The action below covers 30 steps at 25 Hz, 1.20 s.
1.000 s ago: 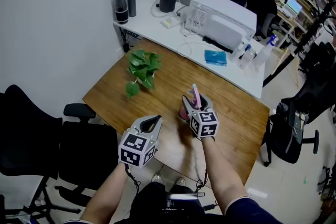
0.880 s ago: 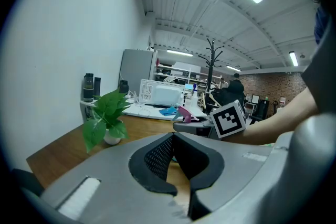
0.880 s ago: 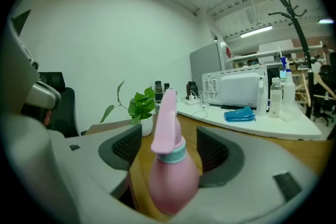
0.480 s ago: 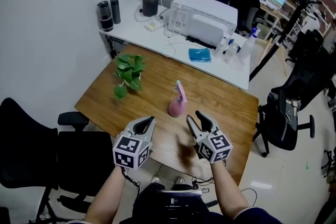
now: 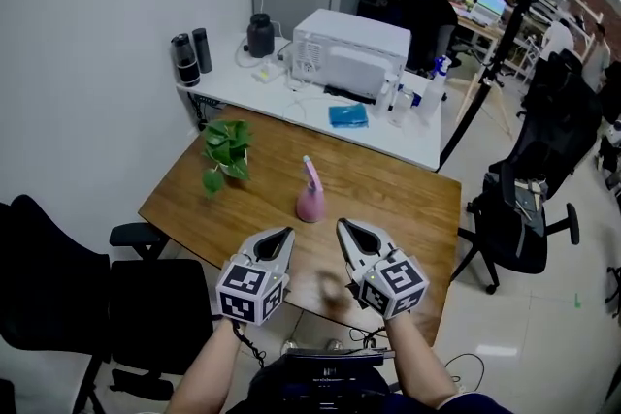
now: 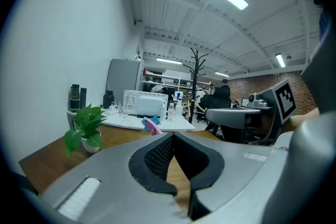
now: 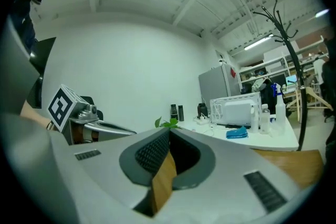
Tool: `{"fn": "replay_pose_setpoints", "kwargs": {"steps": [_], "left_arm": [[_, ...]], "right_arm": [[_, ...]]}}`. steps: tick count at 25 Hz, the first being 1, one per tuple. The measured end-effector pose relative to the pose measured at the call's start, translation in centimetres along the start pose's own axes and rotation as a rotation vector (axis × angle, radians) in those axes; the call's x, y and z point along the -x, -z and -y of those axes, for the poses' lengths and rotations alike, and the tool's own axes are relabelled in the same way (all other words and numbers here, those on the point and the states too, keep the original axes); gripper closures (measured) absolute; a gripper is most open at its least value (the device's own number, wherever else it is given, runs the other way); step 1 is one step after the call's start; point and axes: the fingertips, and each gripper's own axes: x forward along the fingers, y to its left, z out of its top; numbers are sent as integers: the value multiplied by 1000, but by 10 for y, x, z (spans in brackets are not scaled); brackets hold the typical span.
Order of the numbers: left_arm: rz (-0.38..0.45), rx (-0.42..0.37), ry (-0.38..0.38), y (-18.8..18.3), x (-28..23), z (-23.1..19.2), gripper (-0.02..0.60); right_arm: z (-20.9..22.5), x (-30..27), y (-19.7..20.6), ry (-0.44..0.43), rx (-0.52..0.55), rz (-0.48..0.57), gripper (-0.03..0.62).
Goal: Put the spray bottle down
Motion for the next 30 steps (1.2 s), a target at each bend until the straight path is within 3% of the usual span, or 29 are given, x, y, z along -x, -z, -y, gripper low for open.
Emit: {"fn": "replay_pose_setpoints", "kwargs": {"steps": [30], "left_arm": [[16, -37, -5, -6, 6, 43, 572]], "right_arm": [[-12, 29, 2, -71, -24, -6, 583]]}}
